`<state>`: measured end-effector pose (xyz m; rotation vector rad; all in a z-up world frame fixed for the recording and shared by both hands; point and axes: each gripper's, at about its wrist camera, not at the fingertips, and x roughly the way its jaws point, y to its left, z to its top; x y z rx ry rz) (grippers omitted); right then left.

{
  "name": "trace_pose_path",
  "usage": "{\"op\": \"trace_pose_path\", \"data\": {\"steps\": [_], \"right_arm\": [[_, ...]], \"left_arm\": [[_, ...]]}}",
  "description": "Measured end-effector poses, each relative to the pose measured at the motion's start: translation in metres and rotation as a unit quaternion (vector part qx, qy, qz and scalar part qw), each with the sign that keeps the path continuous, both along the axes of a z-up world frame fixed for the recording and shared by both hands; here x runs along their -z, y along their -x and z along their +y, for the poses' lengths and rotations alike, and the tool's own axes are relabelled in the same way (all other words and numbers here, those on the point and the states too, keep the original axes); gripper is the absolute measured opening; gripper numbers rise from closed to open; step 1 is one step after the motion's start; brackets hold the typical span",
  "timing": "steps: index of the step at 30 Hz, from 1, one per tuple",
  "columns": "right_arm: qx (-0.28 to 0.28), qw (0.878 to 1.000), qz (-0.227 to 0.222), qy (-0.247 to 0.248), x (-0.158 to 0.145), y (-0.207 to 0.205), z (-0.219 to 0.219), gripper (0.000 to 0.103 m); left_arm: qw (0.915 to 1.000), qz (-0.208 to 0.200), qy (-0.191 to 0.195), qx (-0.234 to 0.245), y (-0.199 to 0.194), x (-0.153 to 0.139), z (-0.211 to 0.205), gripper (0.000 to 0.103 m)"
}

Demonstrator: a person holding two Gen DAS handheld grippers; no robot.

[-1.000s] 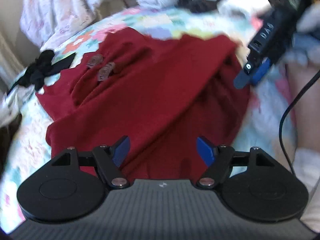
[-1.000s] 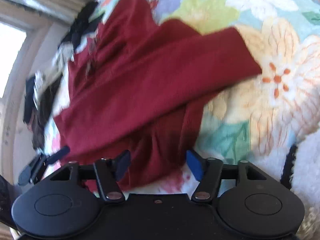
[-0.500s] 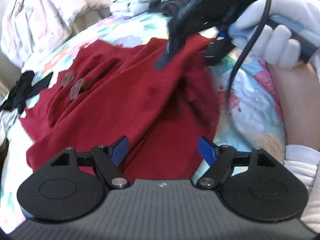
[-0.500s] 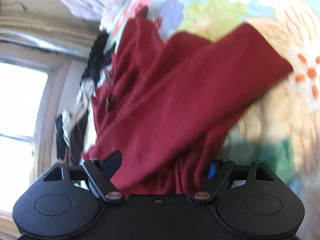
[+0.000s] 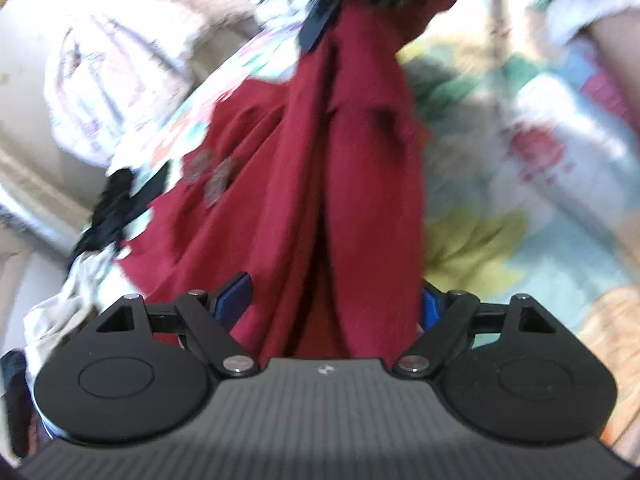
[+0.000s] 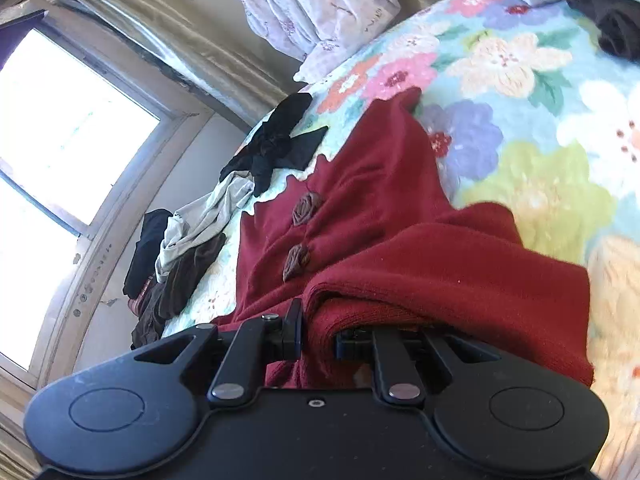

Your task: Fold clothes

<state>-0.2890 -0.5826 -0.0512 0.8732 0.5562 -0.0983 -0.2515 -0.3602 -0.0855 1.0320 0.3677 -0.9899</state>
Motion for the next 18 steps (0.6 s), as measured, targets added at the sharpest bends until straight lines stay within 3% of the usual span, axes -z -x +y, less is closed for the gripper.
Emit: {"op": "trace_pose_path", "data": {"steps": [3,4,5,6,7,8,13,18], "right_arm": [[0.005,1.000,-0.004,-0.006,0.001,0.005,-0.002,0.018],[0.007,1.000,-0.005,-0.008,0.002,0.005,-0.001,0.018],[0.010,1.000,-0.007,-0.011,0.003,0.005,-0.001,0.018],[0.011,1.000,-0.010,-0.012,0.004,0.006,0.000,0.018],[0.011,1.000,-0.012,-0.012,0.006,0.006,0.000,0.018],[0.011,1.000,-0.012,-0.010,0.007,0.006,0.000,0.018],[0.014,1.000,-0.014,0.013,0.002,0.002,-0.001,0.018],[-0.023,0.997,0.001,0.068,-0.014,-0.022,-0.007,0.018]], "left_arm": [[0.9993,-0.014,-0.019,-0.030,-0.008,0.001,0.008,0.082],[0.9993,0.006,-0.014,-0.034,-0.013,-0.001,0.009,0.082],[0.9989,0.027,-0.009,-0.037,-0.019,-0.003,0.009,0.070],[0.9981,0.050,-0.006,-0.034,-0.024,-0.004,0.008,0.036],[0.9983,0.046,-0.004,-0.036,-0.028,-0.006,0.007,0.021],[0.9984,0.043,-0.001,-0.038,-0.032,-0.008,0.006,0.012],[0.9954,0.039,0.062,-0.062,-0.055,-0.036,0.011,0.010],[0.9929,0.038,0.090,-0.068,-0.092,-0.063,0.003,0.010]]}}
